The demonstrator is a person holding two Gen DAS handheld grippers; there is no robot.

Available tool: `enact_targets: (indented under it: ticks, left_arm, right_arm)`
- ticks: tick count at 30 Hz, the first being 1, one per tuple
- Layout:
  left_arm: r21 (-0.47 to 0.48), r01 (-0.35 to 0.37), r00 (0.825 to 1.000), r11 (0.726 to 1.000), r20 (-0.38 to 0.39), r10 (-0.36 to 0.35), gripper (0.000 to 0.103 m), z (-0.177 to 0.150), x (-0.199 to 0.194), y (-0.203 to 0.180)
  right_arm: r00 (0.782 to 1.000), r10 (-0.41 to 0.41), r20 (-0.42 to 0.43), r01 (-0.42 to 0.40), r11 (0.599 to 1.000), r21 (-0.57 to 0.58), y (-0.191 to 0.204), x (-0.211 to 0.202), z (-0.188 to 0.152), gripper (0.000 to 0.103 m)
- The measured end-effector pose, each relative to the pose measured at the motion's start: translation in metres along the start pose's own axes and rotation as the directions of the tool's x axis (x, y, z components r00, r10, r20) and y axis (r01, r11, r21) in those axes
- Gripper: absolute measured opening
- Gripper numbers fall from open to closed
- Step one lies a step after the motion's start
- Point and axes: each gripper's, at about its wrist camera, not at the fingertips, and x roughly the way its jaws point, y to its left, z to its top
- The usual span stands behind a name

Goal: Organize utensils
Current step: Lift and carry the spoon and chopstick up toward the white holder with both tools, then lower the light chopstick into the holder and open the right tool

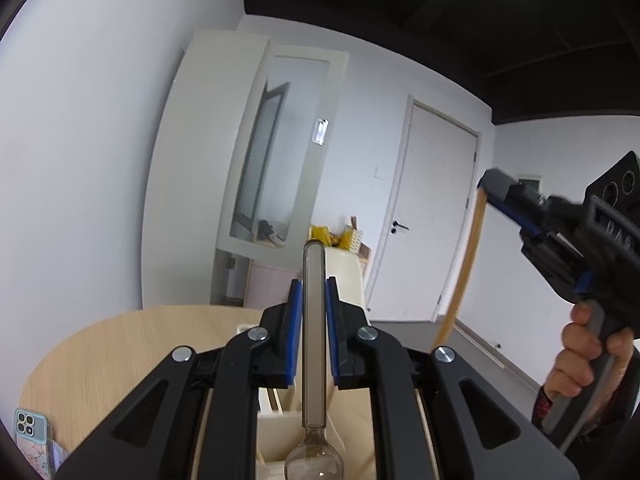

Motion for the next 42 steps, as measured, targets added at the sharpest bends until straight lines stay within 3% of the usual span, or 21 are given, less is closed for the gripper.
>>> enact_targets:
  ticks: [7,11,21,28,32,42]
  left_arm:
    - [0.002,-0.035,0.999,0.999,0.03,0.035,0.011,-0.008,0.013,0.0]
    - [0.014,-0.048,0.999,0.999,0.001,0.048,0.011,-0.015,0.025,0.0]
    - [0.015,-0.071,0.997,0.997,0.014,0.07,0.011,-0.009,0.031,0.005]
    - [0.018,-0.076,0.997,0.997,-0.014,0.076,0.011,-0.025,0.037,0.008]
    - [0.019,-0.092,0.996,0.996,-0.018,0.093,0.011,-0.031,0.04,0.007]
    - [0.023,-0.127,0.992,0.992,-0.009,0.127,0.011,-0.047,0.039,0.006]
  right_arm:
    - [0.999,-0.005,0.054,0.005,1.0,0.01,-0.004,0.016,0.013,0.005]
    - [0.998,-0.001,0.056,0.0,1.0,0.02,-0.007,0.028,0.015,0.005]
    - [0.998,0.002,0.066,-0.005,0.999,0.05,-0.016,0.04,0.02,0.005]
    - [0.998,-0.056,-0.039,0.055,0.998,-0.016,-0.024,0.047,0.001,0.005]
    - [0.985,-0.096,-0.147,0.094,0.995,-0.018,-0.043,0.052,-0.022,0.005]
    - [0.947,-0.129,-0.295,0.131,0.991,-0.011,-0.075,0.033,-0.081,0.005]
